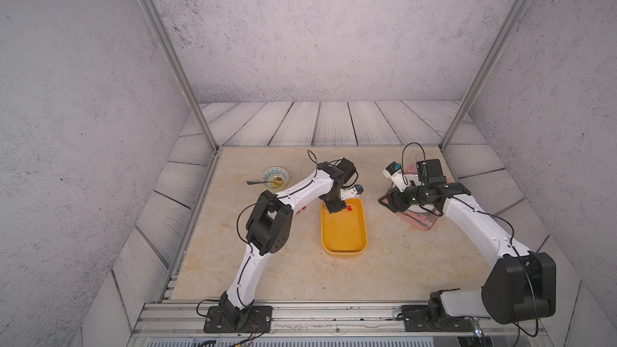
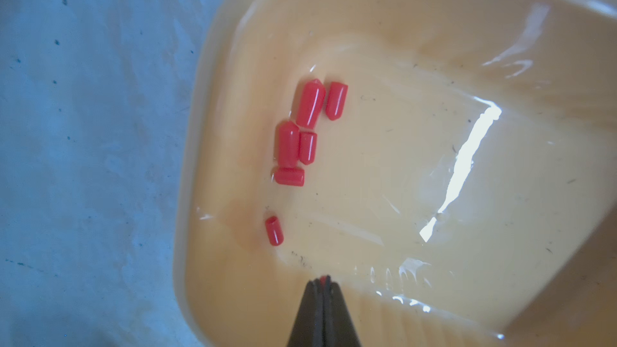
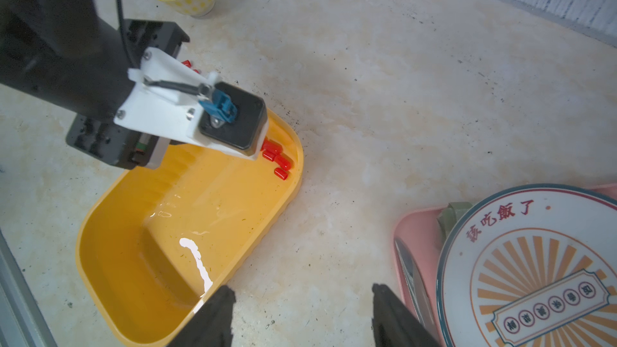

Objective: Take the screw protection sleeves out of the storage box
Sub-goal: Pick up the screw protection sleeve from the storage box, then place the screw protection sleeve at the center of the board.

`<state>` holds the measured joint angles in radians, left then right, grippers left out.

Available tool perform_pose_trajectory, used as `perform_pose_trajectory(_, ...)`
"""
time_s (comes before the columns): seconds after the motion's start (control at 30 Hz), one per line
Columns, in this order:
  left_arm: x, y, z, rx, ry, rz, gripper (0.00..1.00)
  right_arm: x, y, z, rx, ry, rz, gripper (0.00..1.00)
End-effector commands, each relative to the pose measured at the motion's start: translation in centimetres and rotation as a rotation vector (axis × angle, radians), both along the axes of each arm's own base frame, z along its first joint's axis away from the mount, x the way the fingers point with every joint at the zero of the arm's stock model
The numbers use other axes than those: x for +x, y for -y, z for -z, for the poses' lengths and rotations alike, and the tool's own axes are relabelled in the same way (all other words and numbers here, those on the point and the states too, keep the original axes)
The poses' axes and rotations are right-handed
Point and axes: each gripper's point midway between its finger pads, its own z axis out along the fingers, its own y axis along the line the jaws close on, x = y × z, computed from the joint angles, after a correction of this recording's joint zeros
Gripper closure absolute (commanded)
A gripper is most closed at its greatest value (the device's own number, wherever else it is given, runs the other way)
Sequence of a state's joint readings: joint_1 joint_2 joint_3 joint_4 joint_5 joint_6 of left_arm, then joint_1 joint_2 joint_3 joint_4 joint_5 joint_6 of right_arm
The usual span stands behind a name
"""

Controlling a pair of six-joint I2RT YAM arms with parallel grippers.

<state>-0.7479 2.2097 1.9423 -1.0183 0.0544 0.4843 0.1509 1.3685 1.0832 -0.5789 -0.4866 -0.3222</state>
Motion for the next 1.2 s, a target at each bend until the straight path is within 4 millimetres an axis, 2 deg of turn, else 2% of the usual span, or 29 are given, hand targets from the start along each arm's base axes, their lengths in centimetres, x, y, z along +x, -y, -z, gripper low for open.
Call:
perform_pose_trajectory(0.0,-1.1,-1.1,-3.0,-0.061,-0.054,-0.033,1.0,-0.3,0.1,-1.4,0.011,0.04,-0.002,0.32)
perform_pose_trajectory(0.07,-1.2,-2.5,-4.0,-0.088,-0.068,-0.071,1.0,-0.2,0.1,-1.4,0.011,0.041,-0.002,0.32)
perform_pose_trajectory(0.17,-0.6,-5.9,-4.6,-0.118,-0.08,-0.165,1.0,-0.3,0.0,-1.4,0.016,0.04,-0.007,0.32)
perform_pose_trajectory(0.27,0.6,-9.6,-2.9,-0.098,-0.068,-0.257,1.0,-0.5,-0.5,-1.5,0.039,0.04,-0.024,0.32)
perform_pose_trajectory(0.37,1.7,-11.8,-0.6,-0.059,-0.06,-0.306,1.0,-0.6,-0.8,-1.5,0.047,0.047,-0.028,0.31)
perform_pose_trajectory(0.53,1.5,-12.6,2.3,-0.014,-0.092,-0.297,1.0,-0.4,-0.7,-1.2,0.041,0.039,-0.022,0.32)
perform_pose_trajectory(0.83,1.6,-12.4,5.0,0.013,-0.135,-0.287,0.98,-0.3,-0.7,-0.9,0.041,0.023,-0.016,0.32)
perform_pose_trajectory(1.0,1.6,-12.5,5.5,0.024,-0.139,-0.28,0.87,-0.3,-0.7,-0.8,0.043,0.02,-0.012,0.31)
perform_pose_trajectory(1.17,1.4,-12.3,4.9,0.004,-0.142,-0.28,0.77,-0.3,-0.9,-0.8,0.046,0.015,-0.016,0.32)
